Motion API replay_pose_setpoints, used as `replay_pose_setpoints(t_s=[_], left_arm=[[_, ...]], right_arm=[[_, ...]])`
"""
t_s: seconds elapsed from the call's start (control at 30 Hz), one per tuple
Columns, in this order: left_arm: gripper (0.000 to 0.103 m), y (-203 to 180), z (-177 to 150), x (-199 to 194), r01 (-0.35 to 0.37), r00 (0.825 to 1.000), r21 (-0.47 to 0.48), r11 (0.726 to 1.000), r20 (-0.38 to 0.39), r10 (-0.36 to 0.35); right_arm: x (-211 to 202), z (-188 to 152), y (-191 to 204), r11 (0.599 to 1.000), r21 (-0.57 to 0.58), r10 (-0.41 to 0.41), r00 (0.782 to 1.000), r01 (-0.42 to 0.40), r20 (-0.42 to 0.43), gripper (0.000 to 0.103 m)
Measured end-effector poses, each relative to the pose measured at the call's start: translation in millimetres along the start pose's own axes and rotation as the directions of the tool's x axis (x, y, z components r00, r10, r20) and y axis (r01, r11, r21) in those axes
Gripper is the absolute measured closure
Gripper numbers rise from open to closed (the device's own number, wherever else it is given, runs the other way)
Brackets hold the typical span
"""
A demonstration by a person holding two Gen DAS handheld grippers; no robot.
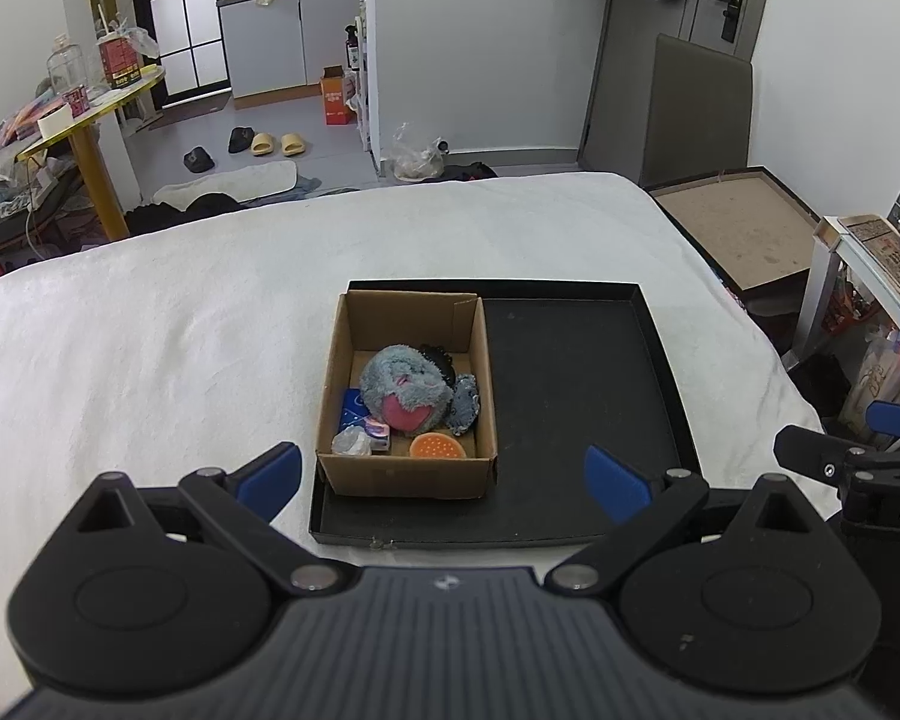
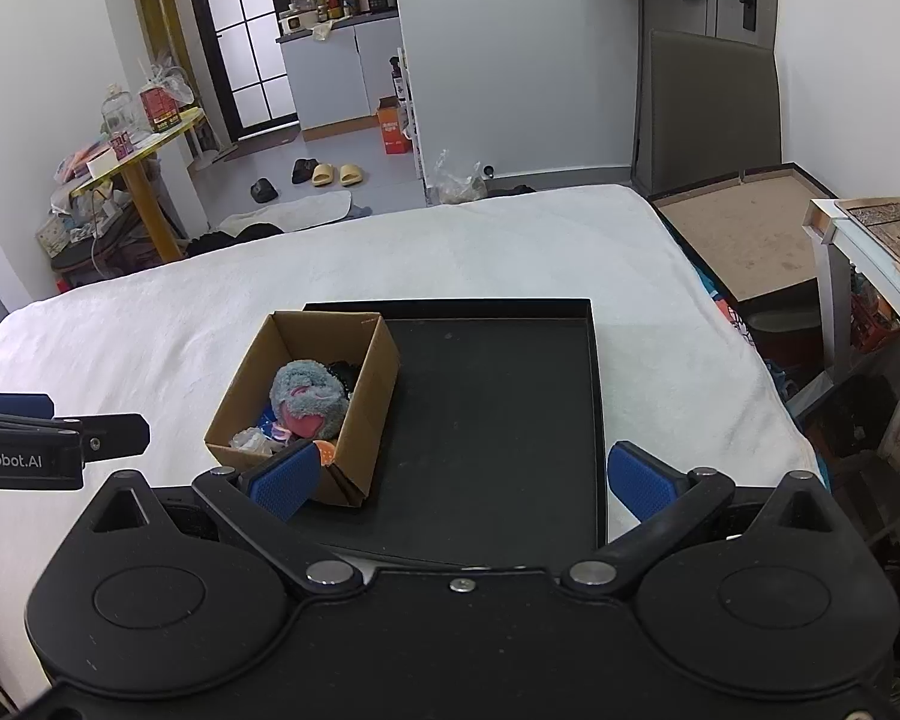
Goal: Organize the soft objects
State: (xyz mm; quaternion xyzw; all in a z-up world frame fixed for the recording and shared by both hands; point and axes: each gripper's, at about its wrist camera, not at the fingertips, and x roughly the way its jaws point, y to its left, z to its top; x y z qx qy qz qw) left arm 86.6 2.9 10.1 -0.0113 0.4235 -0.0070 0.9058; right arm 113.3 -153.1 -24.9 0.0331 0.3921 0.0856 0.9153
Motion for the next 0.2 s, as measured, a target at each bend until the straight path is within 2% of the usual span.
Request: replay_pose_setpoints(t_s=[0.2], left_arm=[[0.003, -6.4, 0.2, 1.3, 0.016, 1.000, 0.022, 1.000, 0.001, -0.016]], right_arm=[[0.1, 0.4, 0.1, 1.000, 0.001, -0.001, 1.000, 0.001, 0.001, 0.000]])
